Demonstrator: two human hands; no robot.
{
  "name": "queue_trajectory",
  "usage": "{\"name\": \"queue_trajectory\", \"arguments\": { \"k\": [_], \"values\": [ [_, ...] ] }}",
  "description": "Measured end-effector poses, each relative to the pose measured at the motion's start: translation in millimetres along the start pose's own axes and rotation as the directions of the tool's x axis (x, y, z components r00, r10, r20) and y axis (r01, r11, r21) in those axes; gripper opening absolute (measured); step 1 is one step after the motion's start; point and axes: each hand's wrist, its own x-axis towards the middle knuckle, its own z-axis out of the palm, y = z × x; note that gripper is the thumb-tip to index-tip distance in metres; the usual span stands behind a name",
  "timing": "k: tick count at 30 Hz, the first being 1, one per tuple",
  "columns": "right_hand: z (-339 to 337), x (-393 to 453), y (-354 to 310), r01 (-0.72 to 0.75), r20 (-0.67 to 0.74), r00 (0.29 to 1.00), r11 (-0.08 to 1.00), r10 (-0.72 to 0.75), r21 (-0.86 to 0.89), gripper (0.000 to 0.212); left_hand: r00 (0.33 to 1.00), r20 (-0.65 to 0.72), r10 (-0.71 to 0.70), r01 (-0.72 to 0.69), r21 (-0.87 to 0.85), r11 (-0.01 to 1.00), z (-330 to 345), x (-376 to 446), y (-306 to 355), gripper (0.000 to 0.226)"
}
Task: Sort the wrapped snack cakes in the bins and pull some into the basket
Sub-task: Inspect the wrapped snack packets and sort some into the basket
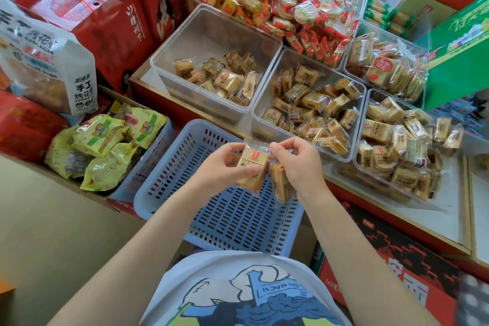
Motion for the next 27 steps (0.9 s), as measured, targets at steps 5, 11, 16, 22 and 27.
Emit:
{"name": "queue_trajectory", "arguments": {
  "k": [5,11,16,22,27],
  "values": [
    [0.6,-1.1,-3.4,-0.032,0.023,0.999,0.999,0.032,0.038,0.02,1.0,-0.01,0.014,-0.012,0.214,0.977,11.1,2.1,1.5,0.05],
    [-4.5,-1.4,-9.2,-0.276,0.143,0.957,0.94,0.251,0.2,0.039,0.981,0.128,-0.148,0.183,-0.325,0.928,8.5,0.8,6.8,0.052],
    [-1.8,3.9,-13.4,-0.429,0.297,0.898,0.797,0.325,0.425,0.046,0.962,0.254,-0.097,0.18,-0.331,0.926,9.9,-3.8,9.3,0.066],
    [8.5,6.9,-14.6,-0.36,0.323,0.919,0.82,0.228,0.444,0.067,0.992,0.097,-0.082,0.115,-0.409,0.905,19.5,2.9,6.5,0.05],
    [11.1,1.9,-8.9,-0.289,0.444,0.877,0.94,0.182,0.184,0.082,0.999,-0.034,0.004,-0.015,-0.326,0.945,17.5,9.0,4.6,0.057]
  ]
}}
